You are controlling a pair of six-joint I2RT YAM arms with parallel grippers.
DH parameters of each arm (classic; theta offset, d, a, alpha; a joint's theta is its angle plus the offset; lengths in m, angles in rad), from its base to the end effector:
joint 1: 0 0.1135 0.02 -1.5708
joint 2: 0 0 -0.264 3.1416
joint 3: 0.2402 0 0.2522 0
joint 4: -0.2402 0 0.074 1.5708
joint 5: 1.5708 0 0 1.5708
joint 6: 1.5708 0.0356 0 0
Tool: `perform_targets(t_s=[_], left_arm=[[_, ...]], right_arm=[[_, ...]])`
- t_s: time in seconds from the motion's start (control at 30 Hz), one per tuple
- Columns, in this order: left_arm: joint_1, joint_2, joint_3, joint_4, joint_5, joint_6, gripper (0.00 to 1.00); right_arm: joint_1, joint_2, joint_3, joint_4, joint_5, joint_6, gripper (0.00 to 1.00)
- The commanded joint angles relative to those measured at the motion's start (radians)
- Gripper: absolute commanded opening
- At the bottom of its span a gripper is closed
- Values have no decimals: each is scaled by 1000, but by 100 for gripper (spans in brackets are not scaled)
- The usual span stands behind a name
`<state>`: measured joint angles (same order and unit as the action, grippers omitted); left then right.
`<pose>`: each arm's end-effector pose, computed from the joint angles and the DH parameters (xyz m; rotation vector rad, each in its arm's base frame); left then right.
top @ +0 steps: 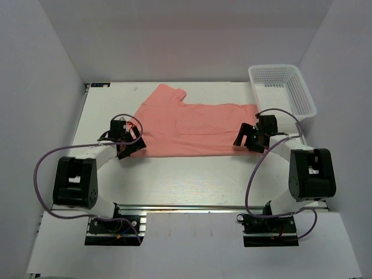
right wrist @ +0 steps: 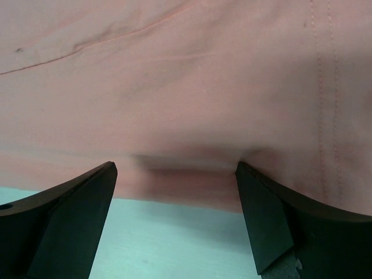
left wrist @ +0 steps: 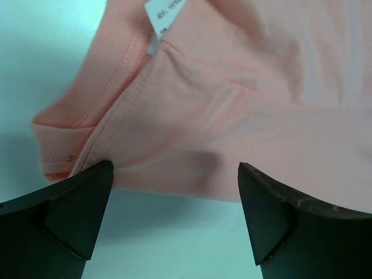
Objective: Fold and stack the t-shirts
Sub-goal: Fold the flattened tshirt in 1/3 of the way
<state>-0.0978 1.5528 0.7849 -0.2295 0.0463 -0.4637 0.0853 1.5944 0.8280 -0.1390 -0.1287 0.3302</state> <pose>0.2910 -0.0302 0.1584 -0.4538 2.5501 -0.2692 0.3103 0.0311 0.1648 0.2497 2.4839 0.3352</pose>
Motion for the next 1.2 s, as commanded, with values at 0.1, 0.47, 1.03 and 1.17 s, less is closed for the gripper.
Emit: perform_targets(t_s=[0.1, 0.47, 1.03, 1.17], left_arm=[[24, -232, -230, -311, -66, -234, 100], [4, -578, -227, -463, -184, -311, 100], [4, 51, 453, -154, -177, 78, 100], [4, 312, 727, -116, -146, 160, 100]], right_arm=[[16, -105, -197, -111, -88, 30, 90], [102, -404, -279, -175, -57, 40, 90], [120, 8, 298, -165, 311, 105, 90], [125, 220, 515, -214, 423, 174, 90]])
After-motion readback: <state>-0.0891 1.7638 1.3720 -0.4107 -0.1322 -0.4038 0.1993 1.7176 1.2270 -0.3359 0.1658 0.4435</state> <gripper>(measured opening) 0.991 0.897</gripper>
